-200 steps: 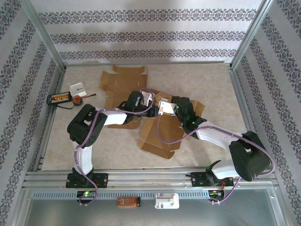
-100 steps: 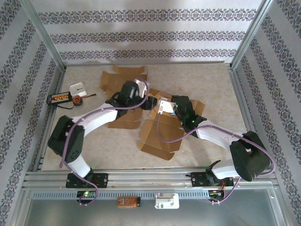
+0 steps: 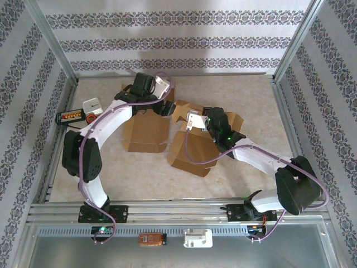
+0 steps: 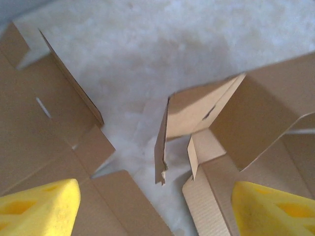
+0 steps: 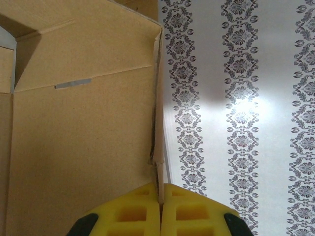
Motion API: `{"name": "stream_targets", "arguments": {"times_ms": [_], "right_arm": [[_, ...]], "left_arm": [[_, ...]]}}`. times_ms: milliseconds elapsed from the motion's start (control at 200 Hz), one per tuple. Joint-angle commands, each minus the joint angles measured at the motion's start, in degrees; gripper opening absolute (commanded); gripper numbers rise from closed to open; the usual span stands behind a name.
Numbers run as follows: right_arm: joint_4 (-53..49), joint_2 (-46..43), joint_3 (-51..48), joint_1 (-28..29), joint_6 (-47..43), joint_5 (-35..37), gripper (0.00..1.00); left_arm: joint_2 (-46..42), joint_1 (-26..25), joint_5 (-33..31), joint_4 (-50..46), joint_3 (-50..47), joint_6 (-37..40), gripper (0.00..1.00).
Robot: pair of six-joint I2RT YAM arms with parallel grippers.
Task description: Fold the paper box
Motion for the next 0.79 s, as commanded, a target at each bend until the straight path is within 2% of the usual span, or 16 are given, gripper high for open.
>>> {"name": "stream_targets", "arguments": {"times_ms": [0, 95, 180, 340, 450, 605, 720, 790], "right_arm": [[-0.6, 0.2, 0.9, 0.6, -0.5, 0.1, 0.05], [0.0, 0.7, 0.2, 0.7, -1.5, 0.0, 0.05], [0.8, 0.6, -0.5, 0.7, -1.7, 0.5, 0.05], [3.1, 1.0, -0.6, 1.0, 0.7, 0.0, 0.05], [4.1, 1.3, -0.6, 1.3, 3.0, -1.6, 0.05], [5.7, 2.2, -1.1, 1.6, 3.3, -3.0, 0.05], [4.2, 1.4, 0.4, 2.0, 9.1, -5.0, 0.25], [-1.7, -0.9, 2.6, 1.6, 16.4, -10.7, 0.33]], "left_arm": [[2.9, -0.2, 1.8, -5.5, 3.8, 5.9, 0.81], [6.3, 0.0, 0.6, -6.3, 6.7, 6.4, 0.8], [9.1, 0.0, 2.9, -7.8, 9.9, 6.2, 0.74], [11.6, 0.0, 6.8, -7.6, 11.3, 5.0, 0.55], [13.1, 0.0, 5.3, -8.7, 12.0, 4.5, 0.36], [14.0, -0.1, 2.7, -7.7, 11.9, 3.5, 0.19], [14.0, 0.0, -0.5, -5.9, 12.3, 2.7, 0.13], [14.2, 0.0, -2.5, -3.9, 12.6, 4.2, 0.12]]}}
